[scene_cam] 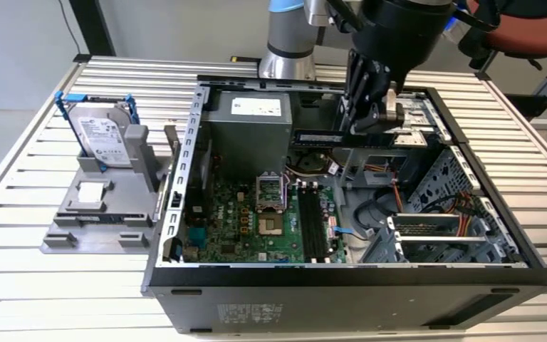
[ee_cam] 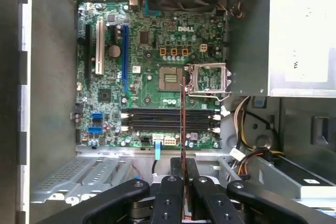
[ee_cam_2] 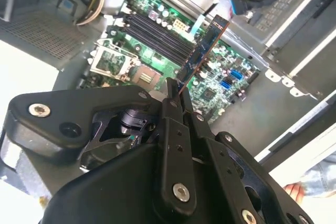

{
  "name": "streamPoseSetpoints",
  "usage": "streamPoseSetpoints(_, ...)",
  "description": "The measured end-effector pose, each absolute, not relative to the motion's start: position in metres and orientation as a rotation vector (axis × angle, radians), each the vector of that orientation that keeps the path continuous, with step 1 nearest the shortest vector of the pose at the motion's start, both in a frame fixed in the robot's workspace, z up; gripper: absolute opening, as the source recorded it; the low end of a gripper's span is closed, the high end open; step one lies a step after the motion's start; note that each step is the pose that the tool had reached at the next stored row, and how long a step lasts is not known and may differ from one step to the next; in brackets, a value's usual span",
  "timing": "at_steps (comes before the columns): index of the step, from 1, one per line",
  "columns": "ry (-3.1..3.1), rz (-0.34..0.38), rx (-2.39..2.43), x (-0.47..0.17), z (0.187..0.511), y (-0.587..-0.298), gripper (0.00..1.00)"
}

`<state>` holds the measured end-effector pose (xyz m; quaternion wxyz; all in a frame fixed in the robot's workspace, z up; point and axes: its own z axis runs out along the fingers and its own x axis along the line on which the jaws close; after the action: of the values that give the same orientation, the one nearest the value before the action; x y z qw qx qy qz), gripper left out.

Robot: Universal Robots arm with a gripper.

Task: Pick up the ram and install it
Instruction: 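Insert the ram into the slot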

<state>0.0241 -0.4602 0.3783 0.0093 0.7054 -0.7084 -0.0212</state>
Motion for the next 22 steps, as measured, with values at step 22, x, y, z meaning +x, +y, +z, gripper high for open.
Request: streamPoseSetpoints(22,-2.207,-0.066,2.208,0.023,0.378,-0.435,0.00)
